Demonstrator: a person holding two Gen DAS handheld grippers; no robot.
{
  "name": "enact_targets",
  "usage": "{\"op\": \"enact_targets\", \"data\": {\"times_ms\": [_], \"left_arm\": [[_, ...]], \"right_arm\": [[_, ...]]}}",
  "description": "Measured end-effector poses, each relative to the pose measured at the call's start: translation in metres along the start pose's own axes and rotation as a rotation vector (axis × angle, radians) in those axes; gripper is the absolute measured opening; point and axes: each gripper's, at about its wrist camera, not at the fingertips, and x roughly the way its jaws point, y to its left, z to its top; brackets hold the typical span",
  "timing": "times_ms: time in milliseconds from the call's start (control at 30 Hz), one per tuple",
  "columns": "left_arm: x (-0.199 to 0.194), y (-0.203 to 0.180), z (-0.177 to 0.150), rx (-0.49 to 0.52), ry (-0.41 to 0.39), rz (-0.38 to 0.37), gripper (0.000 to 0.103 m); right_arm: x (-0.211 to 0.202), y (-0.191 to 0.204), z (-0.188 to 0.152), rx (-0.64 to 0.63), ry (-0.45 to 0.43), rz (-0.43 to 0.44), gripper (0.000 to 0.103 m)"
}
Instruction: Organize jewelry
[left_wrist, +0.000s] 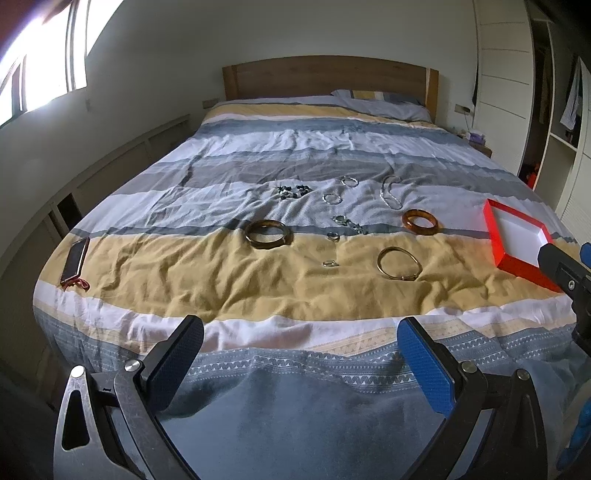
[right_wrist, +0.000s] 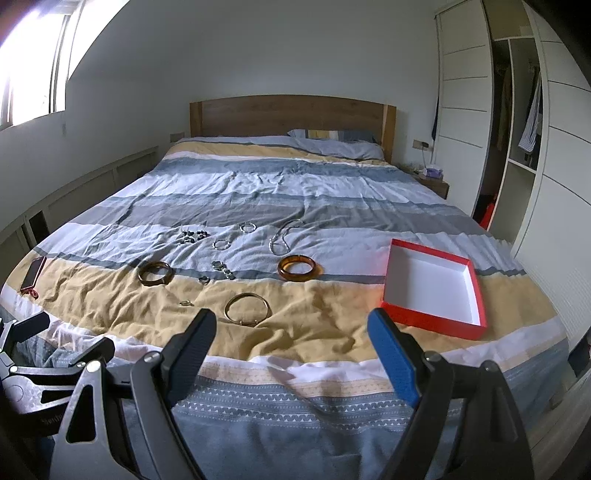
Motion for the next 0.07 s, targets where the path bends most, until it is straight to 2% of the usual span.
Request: {"op": "enact_targets", "data": {"times_ms": [67], "left_arm": [[0.0002, -0.0009, -0.0001, 0.001, 0.001, -0.001, 0.102]], "right_arm": [[0.0, 0.0001, 0.0, -0.001, 0.0, 0.0, 0.084]]}}
